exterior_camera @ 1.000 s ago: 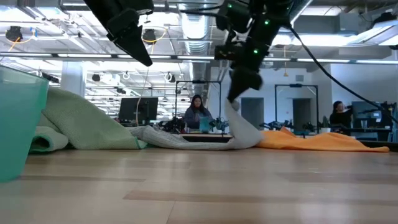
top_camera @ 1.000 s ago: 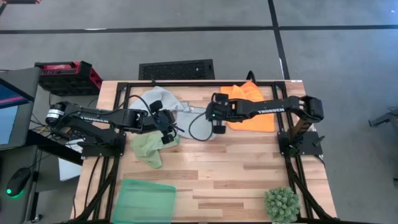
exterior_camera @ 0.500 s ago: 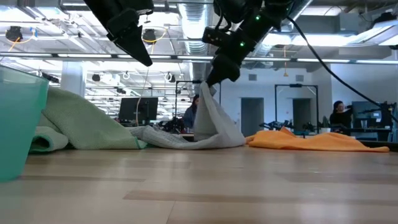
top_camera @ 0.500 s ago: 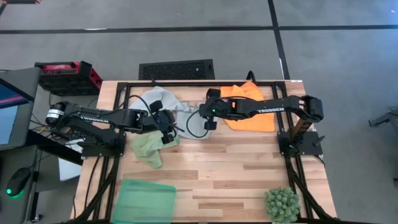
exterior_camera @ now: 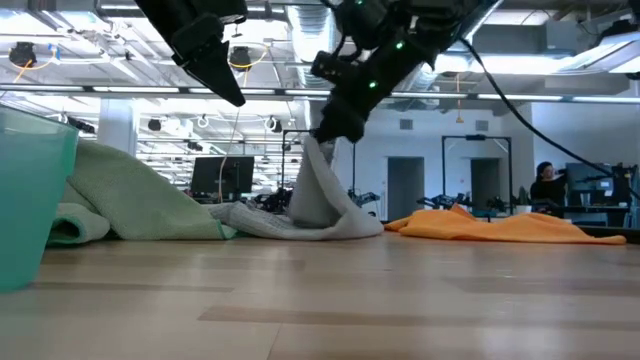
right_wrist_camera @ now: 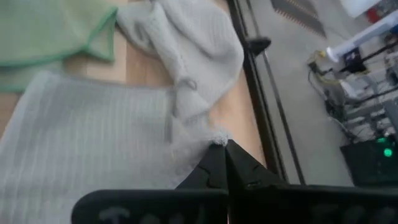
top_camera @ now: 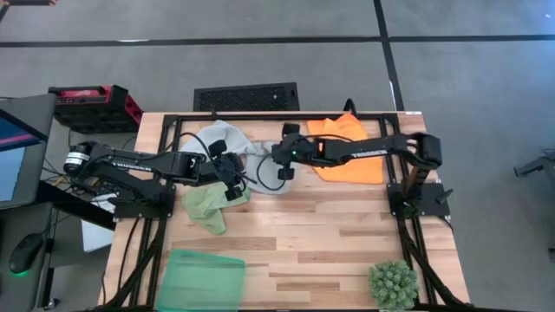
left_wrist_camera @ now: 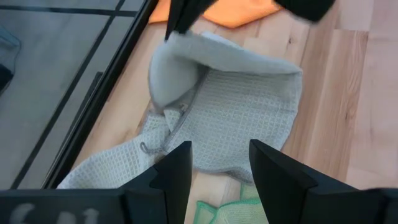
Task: Fold microfiber towels
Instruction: Fold the bottom gray microfiber cloth
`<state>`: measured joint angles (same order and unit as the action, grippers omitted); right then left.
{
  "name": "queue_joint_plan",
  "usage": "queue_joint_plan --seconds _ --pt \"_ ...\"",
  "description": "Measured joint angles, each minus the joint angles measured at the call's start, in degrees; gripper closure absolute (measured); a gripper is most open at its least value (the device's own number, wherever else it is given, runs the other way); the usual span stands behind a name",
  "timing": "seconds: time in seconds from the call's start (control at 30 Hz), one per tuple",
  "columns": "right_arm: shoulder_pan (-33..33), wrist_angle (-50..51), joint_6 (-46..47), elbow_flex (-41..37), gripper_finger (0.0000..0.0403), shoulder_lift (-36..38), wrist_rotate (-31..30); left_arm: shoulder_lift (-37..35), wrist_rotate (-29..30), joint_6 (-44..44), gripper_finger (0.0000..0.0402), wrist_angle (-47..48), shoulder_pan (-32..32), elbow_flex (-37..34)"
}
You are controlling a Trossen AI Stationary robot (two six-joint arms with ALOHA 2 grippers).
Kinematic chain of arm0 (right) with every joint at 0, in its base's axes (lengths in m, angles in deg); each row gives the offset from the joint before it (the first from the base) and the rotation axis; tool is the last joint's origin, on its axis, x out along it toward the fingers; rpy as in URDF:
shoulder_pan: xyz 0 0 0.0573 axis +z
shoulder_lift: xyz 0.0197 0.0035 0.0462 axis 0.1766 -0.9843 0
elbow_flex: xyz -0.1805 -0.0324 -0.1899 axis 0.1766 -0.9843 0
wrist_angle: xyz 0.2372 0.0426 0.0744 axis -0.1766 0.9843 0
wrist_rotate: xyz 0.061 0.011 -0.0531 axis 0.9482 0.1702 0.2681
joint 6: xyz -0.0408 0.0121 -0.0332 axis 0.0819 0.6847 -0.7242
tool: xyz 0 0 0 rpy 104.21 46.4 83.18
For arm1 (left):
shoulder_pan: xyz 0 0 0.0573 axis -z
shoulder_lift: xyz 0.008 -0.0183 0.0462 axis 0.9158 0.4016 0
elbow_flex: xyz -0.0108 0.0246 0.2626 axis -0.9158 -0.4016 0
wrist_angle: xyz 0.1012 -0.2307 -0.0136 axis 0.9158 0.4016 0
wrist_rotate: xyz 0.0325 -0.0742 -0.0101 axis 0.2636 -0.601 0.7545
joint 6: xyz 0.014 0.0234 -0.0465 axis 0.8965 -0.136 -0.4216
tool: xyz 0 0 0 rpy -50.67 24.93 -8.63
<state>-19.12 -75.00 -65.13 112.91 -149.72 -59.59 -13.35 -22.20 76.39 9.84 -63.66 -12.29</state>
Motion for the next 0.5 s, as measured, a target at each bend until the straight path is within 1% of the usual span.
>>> queue_joint_plan --seconds 0.07,0.2,0.5 --pt "0.4 -1.5 -1.2 0.7 0.0398 -2.0 -0.4 0.0 0.1 0.2 0.0248 0.1 0.0 0.0" --pt "1.4 -1.5 -2.0 2.3 0.0397 -5.3 -1.1 0.0 0.1 0.3 0.0249 0.0 0.0 0.0" --pt "3.1 -0.3 -1.9 2.6 0.0389 -5.5 -1.1 0.0 0.1 0.4 0.0249 0.7 0.0 0.0"
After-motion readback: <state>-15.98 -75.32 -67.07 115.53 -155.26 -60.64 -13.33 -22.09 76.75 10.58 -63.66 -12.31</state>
